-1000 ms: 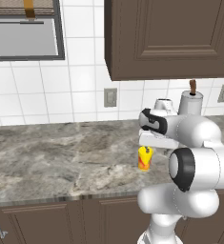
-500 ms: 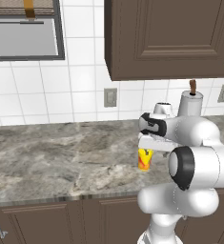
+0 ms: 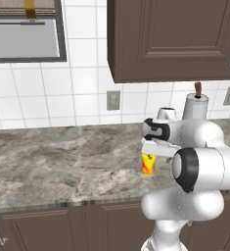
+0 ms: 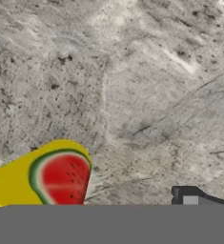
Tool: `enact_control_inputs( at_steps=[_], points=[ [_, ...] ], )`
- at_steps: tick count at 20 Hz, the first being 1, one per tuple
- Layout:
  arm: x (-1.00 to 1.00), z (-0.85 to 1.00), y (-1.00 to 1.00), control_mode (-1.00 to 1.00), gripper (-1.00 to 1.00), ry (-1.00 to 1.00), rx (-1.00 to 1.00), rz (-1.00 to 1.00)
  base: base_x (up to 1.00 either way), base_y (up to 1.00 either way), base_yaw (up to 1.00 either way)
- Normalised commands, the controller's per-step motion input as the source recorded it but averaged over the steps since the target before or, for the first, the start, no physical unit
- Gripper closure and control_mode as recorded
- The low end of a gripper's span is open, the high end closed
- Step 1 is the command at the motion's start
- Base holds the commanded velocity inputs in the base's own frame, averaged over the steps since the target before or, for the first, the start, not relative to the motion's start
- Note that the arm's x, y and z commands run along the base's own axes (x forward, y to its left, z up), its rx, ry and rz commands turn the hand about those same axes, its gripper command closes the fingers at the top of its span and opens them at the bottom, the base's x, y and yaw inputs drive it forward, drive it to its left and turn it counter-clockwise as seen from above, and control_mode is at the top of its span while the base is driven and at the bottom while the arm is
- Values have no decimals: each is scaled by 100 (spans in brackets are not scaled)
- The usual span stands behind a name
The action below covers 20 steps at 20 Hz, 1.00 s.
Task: Place the pitcher and cup on the dining counter for serving.
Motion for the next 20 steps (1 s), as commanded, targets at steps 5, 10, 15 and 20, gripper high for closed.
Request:
enact_control_inputs(
  at_steps=[5,10,15,20],
  points=[
    [4,-30,18,-100,100,0,0,0,0,0,0],
    [0,0,0,-100,100,0,0,0,0,0,0],
    [-1,0,0,-100,100,0,0,0,0,0,0],
    [-12,0,0,-100,100,-1,0,0,0,0,0]
  ],
)
